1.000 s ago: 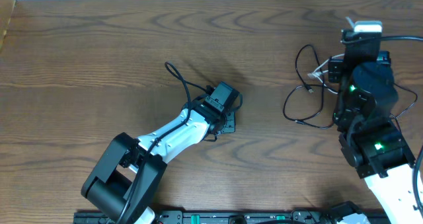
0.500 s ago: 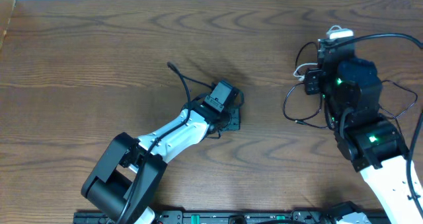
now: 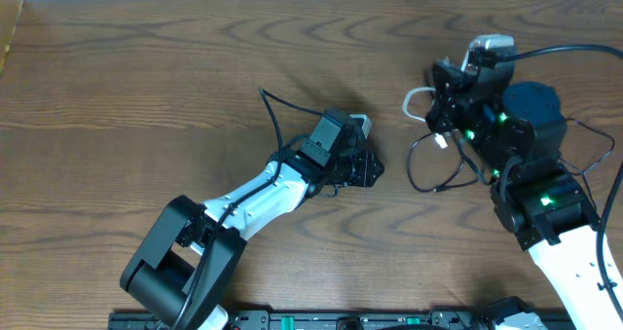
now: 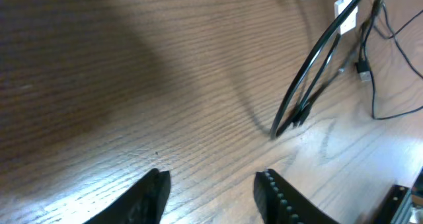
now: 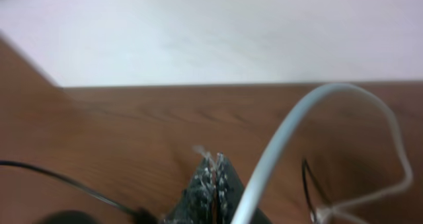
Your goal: Untangle cables
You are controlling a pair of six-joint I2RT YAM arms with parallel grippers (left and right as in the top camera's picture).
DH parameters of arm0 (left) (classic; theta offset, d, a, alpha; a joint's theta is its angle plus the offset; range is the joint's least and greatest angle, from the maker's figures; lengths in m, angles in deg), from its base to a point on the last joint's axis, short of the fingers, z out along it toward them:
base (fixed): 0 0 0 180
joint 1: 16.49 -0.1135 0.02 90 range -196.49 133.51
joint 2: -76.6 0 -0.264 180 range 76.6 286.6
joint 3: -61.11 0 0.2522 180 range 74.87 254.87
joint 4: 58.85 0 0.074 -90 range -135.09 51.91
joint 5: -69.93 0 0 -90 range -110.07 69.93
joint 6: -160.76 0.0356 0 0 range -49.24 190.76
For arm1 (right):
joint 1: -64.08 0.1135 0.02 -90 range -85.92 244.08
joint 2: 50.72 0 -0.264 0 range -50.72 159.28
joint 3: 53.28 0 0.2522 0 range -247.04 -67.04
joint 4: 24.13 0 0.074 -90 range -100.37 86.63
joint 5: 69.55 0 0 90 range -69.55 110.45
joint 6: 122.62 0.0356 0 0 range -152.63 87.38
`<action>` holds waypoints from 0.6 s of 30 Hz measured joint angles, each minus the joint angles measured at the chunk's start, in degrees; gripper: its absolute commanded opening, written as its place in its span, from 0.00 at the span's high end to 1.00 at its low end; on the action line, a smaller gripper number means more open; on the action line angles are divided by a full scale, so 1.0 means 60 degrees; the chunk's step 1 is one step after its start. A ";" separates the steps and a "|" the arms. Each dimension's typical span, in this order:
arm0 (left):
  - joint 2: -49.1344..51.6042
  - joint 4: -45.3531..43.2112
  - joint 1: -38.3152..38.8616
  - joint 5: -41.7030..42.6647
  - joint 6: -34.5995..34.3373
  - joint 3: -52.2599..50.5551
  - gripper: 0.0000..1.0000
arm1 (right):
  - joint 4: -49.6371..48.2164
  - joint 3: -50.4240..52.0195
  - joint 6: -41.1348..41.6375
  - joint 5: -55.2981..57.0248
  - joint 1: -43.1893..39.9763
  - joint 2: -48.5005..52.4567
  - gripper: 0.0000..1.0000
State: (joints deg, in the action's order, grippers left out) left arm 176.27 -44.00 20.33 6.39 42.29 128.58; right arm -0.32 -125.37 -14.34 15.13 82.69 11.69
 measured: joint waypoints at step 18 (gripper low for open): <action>0.0000 -0.0346 0.0000 0.0073 -0.0004 0.0000 0.50 | -0.3067 -0.0004 0.1096 -0.3730 0.0000 -0.0011 0.99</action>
State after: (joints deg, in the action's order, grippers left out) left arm 176.27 -46.08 20.33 6.83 42.27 128.58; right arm -18.73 -125.39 -7.76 -7.26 82.69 11.62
